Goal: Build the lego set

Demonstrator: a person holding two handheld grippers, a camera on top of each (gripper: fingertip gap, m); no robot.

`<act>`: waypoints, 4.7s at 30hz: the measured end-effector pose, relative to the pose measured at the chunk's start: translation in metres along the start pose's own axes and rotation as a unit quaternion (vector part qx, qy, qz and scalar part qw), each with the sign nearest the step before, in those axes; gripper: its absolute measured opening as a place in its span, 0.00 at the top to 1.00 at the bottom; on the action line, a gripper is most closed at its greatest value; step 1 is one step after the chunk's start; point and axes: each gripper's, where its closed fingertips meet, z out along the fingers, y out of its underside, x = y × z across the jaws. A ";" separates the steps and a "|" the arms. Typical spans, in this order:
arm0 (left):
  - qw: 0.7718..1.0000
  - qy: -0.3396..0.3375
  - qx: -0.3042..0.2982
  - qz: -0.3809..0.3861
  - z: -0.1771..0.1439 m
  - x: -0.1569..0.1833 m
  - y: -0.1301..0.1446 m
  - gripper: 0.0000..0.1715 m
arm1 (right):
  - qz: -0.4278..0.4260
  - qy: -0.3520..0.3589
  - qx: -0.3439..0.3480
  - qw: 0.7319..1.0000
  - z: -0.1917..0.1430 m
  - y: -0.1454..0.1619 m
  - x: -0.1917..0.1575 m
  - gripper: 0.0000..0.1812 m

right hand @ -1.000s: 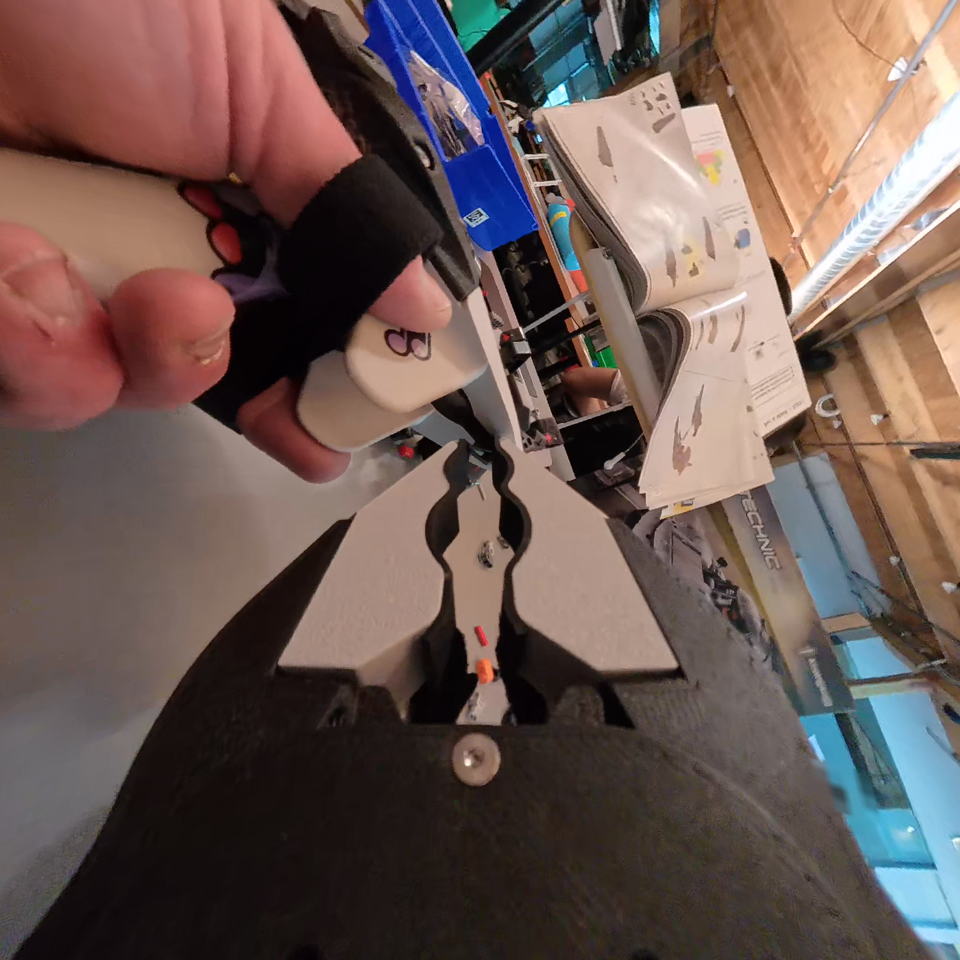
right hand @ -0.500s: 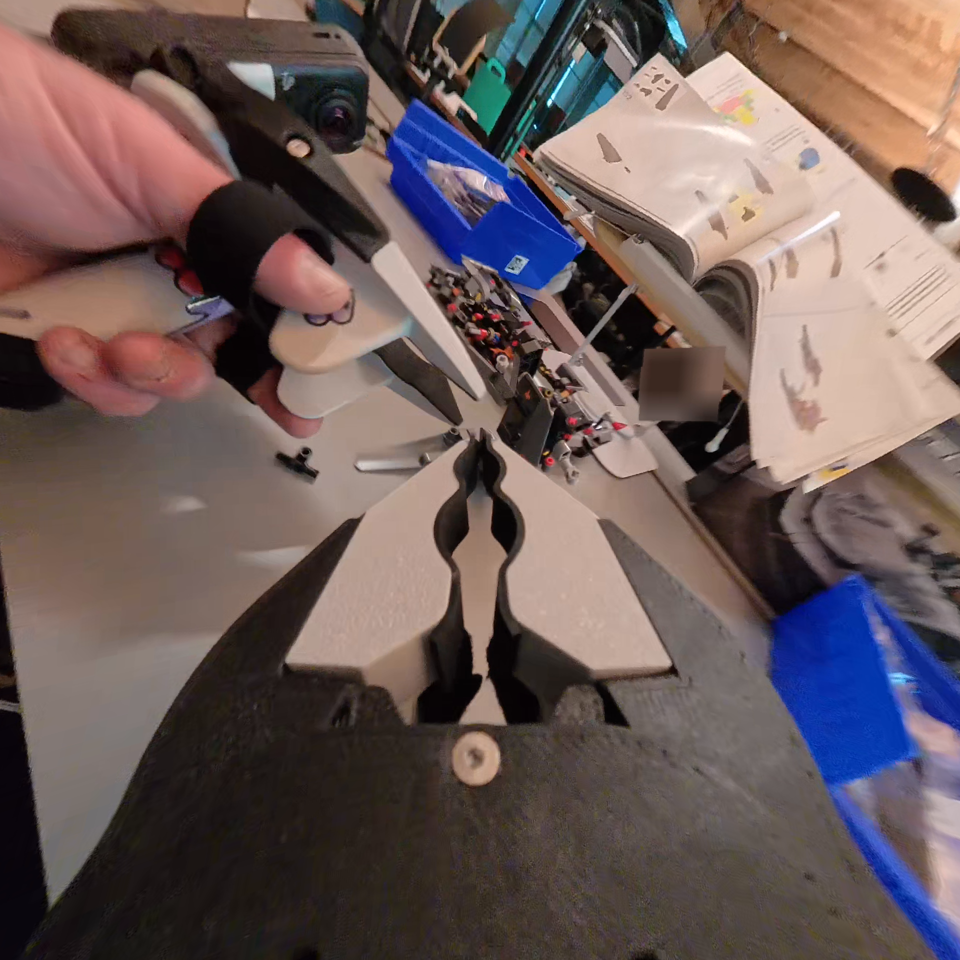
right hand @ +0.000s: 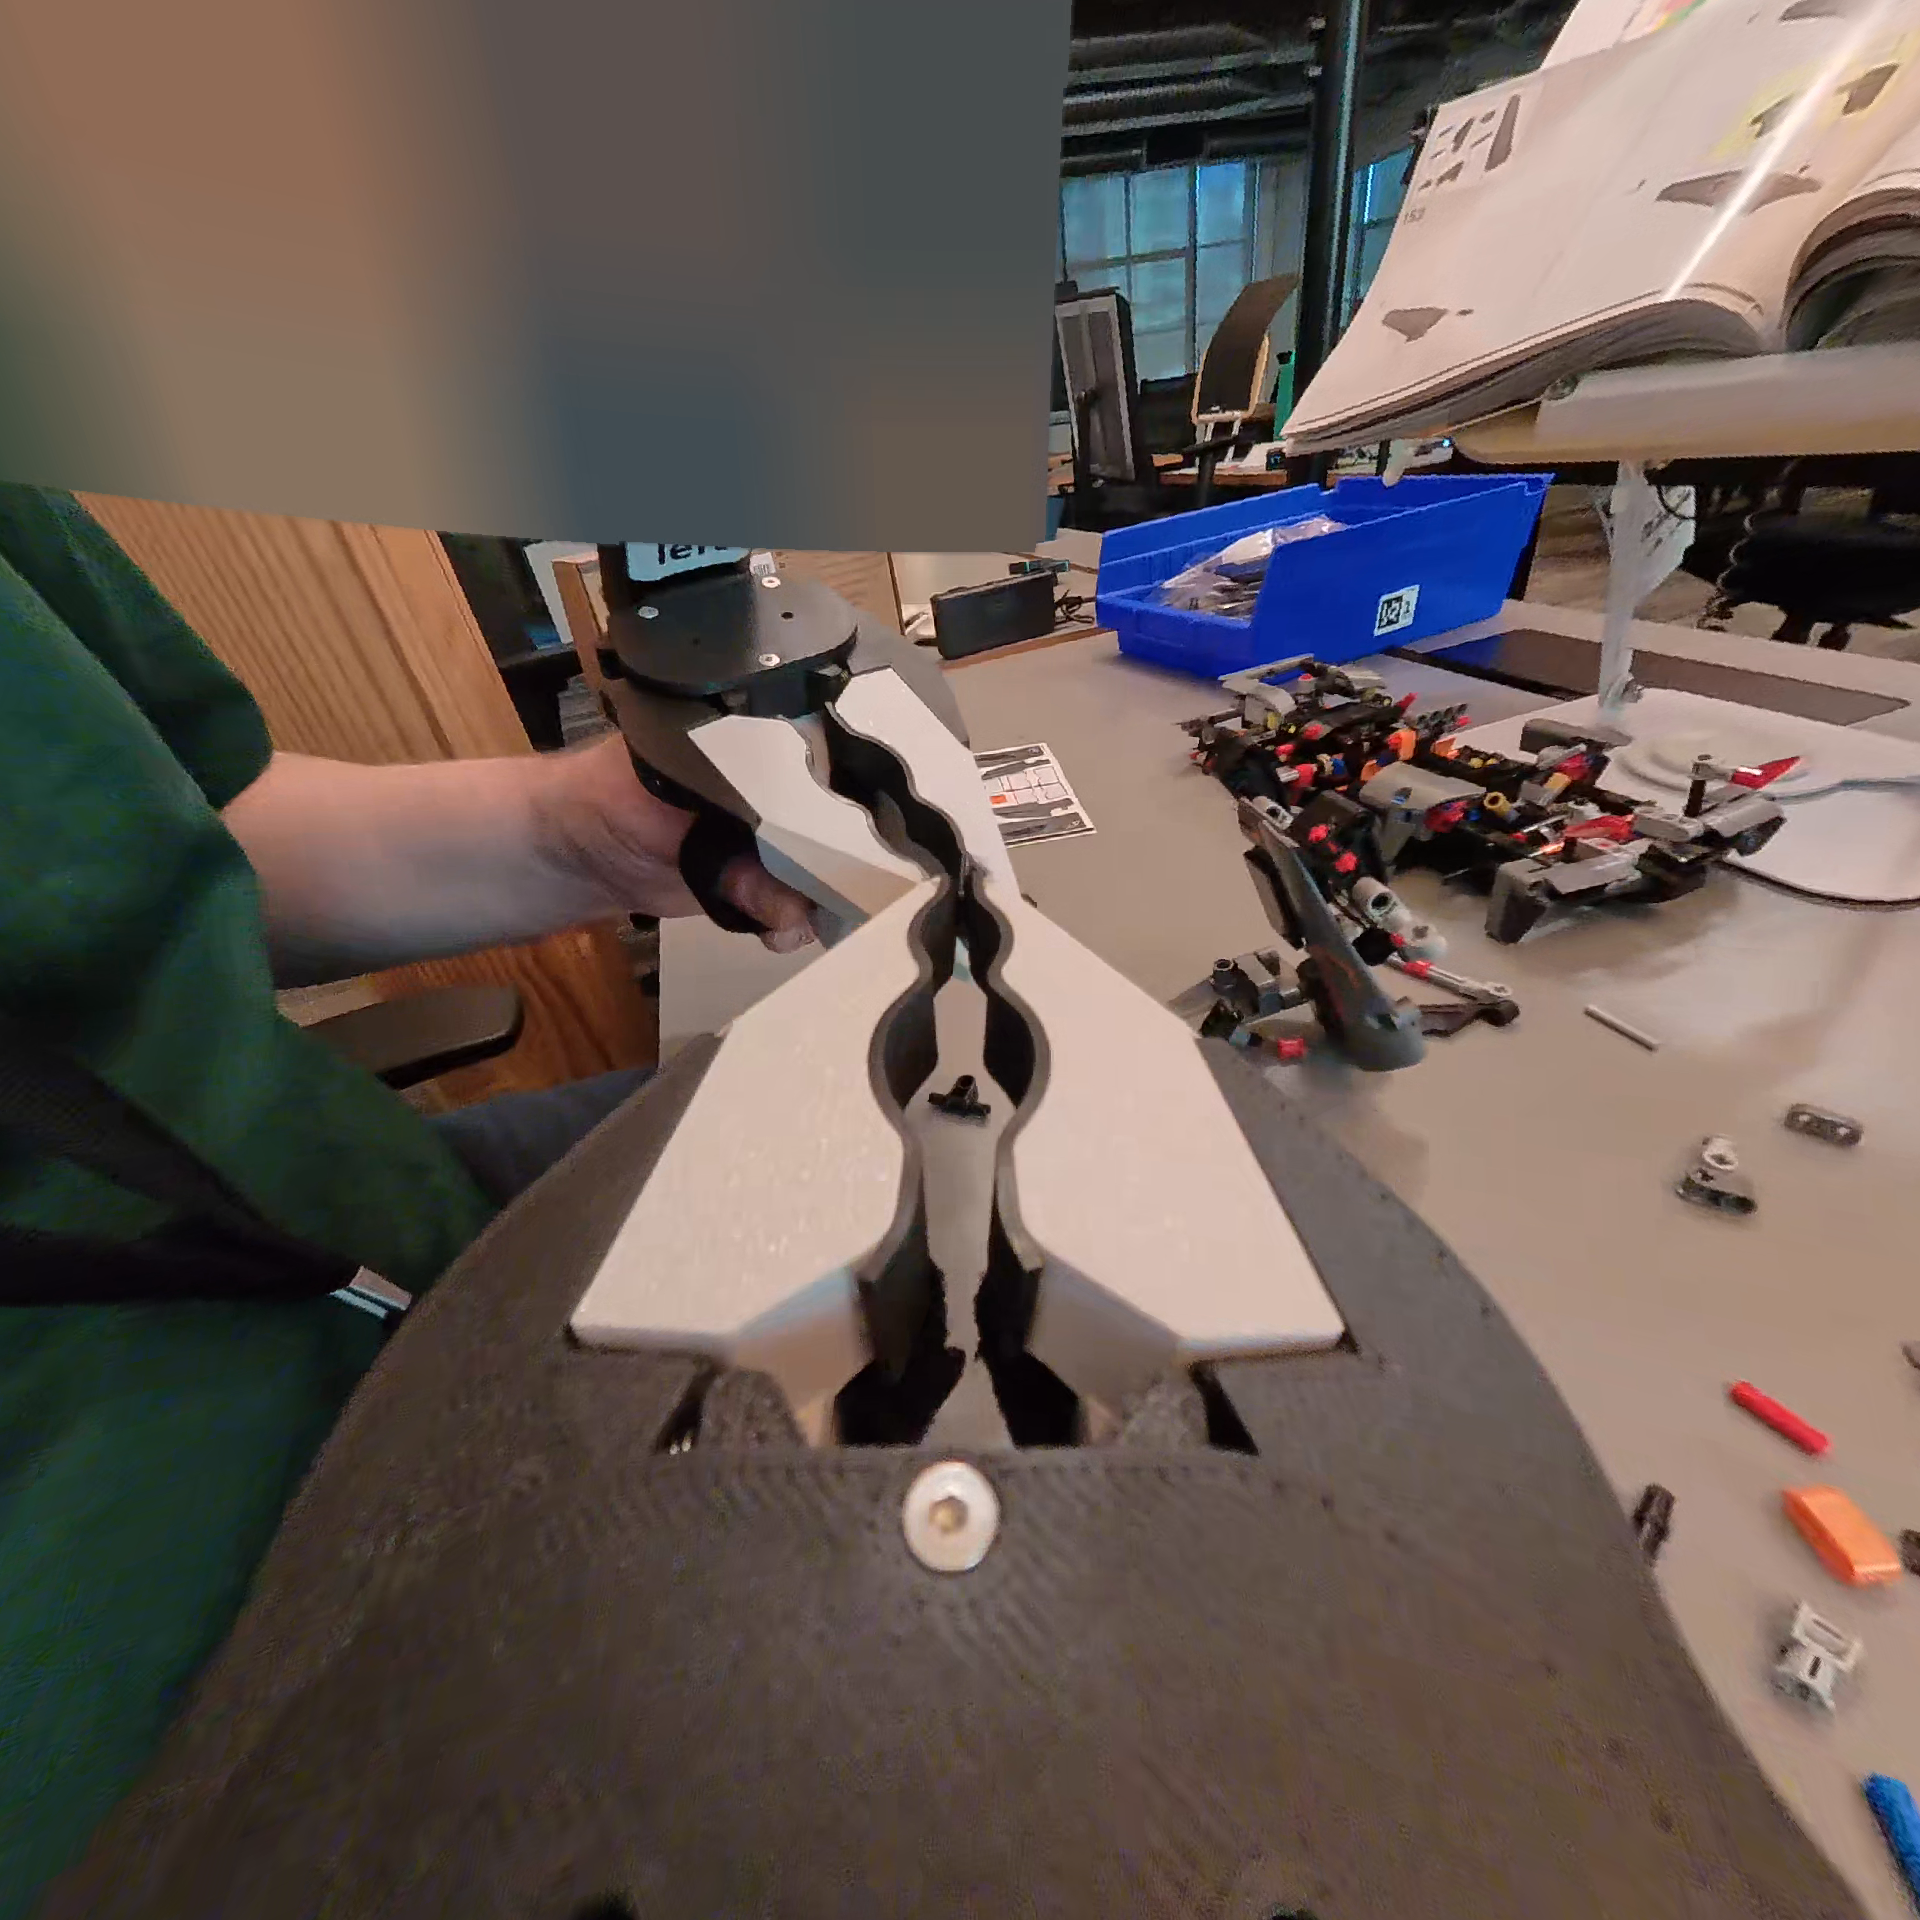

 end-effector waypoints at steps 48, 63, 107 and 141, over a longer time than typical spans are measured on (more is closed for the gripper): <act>0.795 -0.072 -0.158 0.581 0.016 -0.104 0.092 0.96 | -0.094 0.228 -0.251 0.936 0.041 0.090 0.084 1.00; 0.902 -0.085 -0.119 0.407 0.015 -0.098 0.063 1.00 | -0.085 0.232 -0.231 0.941 0.044 0.083 0.095 1.00; 0.965 -0.144 -0.066 0.210 0.008 -0.112 0.058 0.93 | -0.023 0.131 -0.309 0.942 0.049 0.062 0.110 1.00; 0.973 -0.127 -0.088 0.172 0.028 -0.128 0.057 0.75 | 0.040 0.074 -0.367 0.926 0.050 0.052 0.128 1.00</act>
